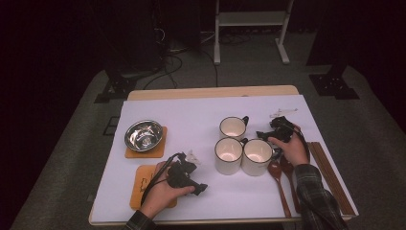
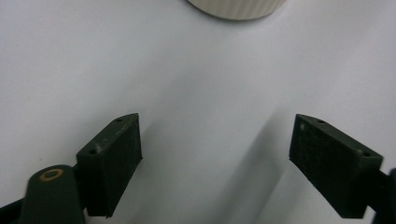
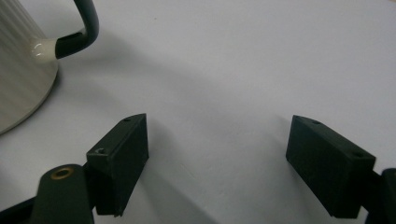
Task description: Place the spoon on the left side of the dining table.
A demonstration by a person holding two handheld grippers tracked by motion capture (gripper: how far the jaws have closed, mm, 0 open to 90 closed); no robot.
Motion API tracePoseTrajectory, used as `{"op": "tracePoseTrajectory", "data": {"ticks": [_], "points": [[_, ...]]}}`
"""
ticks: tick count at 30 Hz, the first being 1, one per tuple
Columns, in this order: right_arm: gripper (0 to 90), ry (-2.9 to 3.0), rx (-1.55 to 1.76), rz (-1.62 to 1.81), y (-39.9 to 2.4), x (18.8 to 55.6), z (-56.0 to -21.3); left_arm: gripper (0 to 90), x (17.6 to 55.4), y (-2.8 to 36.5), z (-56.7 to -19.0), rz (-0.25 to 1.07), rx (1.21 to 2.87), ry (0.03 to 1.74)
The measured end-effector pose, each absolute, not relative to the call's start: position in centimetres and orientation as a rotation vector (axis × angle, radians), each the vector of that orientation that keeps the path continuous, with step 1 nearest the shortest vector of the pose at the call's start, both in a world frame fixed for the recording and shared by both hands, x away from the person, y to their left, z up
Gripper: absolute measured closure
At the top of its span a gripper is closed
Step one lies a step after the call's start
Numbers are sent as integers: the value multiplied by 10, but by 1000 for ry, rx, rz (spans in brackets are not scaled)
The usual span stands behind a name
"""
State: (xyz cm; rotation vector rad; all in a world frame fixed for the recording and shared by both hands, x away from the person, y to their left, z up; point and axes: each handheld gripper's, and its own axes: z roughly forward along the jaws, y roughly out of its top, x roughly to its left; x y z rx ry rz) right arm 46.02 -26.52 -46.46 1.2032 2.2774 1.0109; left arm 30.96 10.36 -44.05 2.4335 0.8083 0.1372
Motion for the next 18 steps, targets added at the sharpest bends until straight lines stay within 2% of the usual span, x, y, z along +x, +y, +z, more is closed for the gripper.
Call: {"op": "tracePoseTrajectory", "data": {"ticks": [7,18], "points": [[194,2277,1202,1011,-265,460,-465,99,303,103,-445,184,2421,773],[194,2277,1203,1011,-265,460,-465,97,293,107,-453,281,2372,723]]}}
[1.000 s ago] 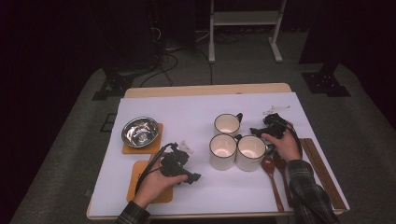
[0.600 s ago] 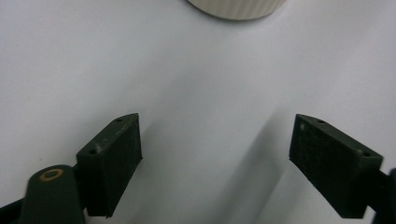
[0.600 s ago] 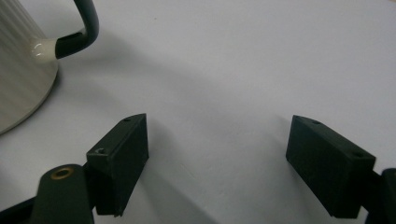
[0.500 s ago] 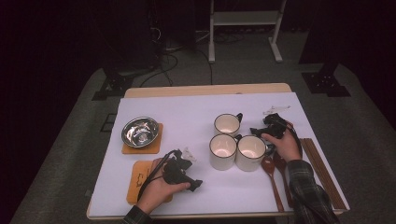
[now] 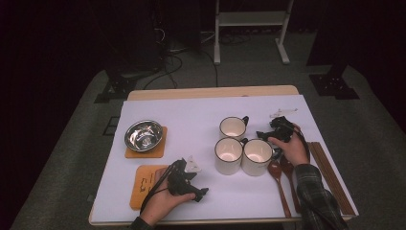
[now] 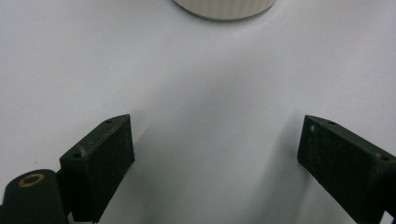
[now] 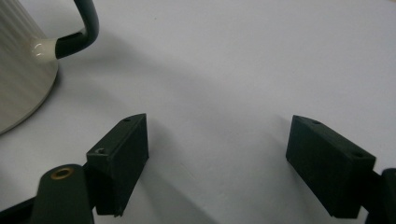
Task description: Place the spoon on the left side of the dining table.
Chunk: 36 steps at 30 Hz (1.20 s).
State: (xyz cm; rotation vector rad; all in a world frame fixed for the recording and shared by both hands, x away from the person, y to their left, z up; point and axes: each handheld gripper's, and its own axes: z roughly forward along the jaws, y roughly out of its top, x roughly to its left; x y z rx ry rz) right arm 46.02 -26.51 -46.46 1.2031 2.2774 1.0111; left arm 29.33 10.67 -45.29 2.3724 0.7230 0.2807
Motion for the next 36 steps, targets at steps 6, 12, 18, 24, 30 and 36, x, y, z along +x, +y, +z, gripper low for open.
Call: {"op": "tracePoseTrajectory", "data": {"ticks": [6,12,18,24,30,36], "points": [[194,2280,1206,1008,-265,461,-464,98,291,110,-455,291,2345,709],[195,2299,1222,980,-263,463,-462,97,290,112,-457,299,2330,695],[204,2316,1234,961,-262,464,-459,96,290,112,-457,300,2329,695],[227,2321,1253,972,-264,465,-455,96,290,112,-457,298,2326,698],[228,2310,1244,988,-265,464,-447,96,290,112,-457,297,2327,698],[232,2295,1249,989,-267,462,-442,95,289,112,-457,299,2324,701]]}}
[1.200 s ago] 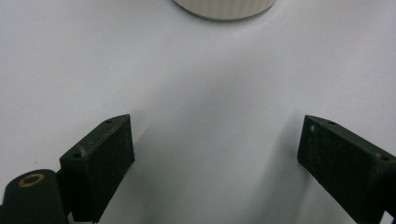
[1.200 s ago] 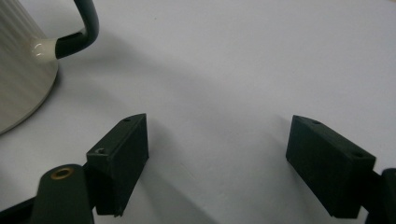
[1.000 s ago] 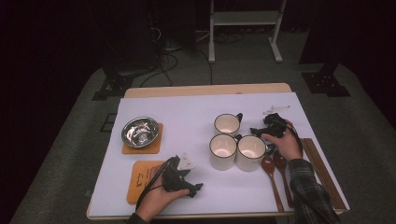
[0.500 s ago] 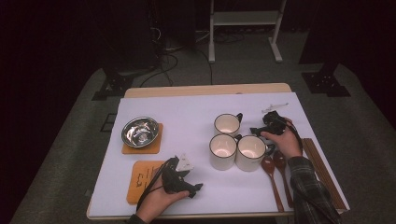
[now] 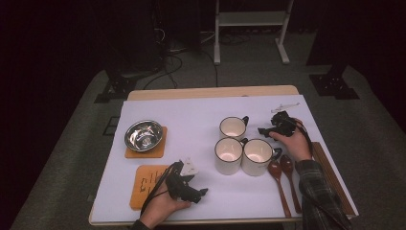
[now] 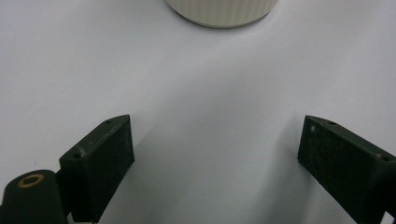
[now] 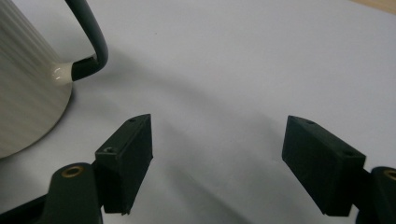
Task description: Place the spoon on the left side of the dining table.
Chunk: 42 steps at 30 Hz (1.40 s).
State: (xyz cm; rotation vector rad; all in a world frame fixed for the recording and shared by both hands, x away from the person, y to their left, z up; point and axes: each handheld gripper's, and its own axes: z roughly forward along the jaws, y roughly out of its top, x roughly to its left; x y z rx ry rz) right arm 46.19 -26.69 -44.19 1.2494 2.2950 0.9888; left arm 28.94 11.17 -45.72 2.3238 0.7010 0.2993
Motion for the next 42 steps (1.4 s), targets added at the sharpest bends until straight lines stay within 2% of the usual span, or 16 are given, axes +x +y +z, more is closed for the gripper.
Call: {"op": "tracePoseTrajectory", "data": {"ticks": [11,14,42], "points": [[244,2283,1268,984,-274,456,-435,93,289,112,-457,300,2324,702],[292,2288,1284,979,-277,454,-433,93,290,112,-457,299,2325,702],[413,2249,1321,994,-292,430,-416,90,290,111,-457,297,2323,704]]}}
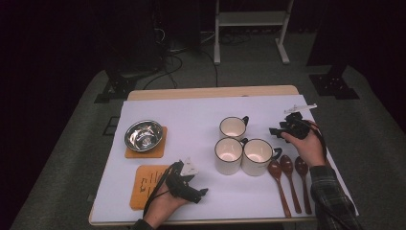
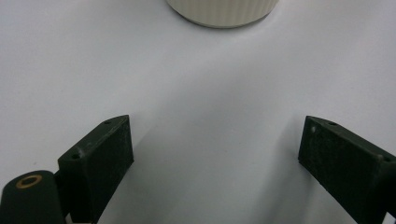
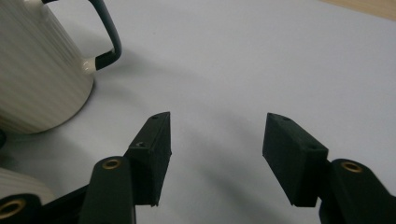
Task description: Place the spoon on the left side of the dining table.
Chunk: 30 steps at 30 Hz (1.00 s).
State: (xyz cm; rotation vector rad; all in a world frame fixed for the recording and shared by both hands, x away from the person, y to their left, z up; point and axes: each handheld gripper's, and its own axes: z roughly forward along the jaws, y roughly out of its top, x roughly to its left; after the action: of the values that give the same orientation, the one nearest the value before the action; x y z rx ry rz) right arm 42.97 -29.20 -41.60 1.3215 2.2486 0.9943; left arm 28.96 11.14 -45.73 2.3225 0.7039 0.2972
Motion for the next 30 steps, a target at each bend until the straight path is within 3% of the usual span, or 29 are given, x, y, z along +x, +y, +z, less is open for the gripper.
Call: {"op": "tracePoseTrajectory", "data": {"ticks": [30], "points": [[439,2192,1346,982,-307,396,-404,90,290,112,-457,296,2320,705]]}}
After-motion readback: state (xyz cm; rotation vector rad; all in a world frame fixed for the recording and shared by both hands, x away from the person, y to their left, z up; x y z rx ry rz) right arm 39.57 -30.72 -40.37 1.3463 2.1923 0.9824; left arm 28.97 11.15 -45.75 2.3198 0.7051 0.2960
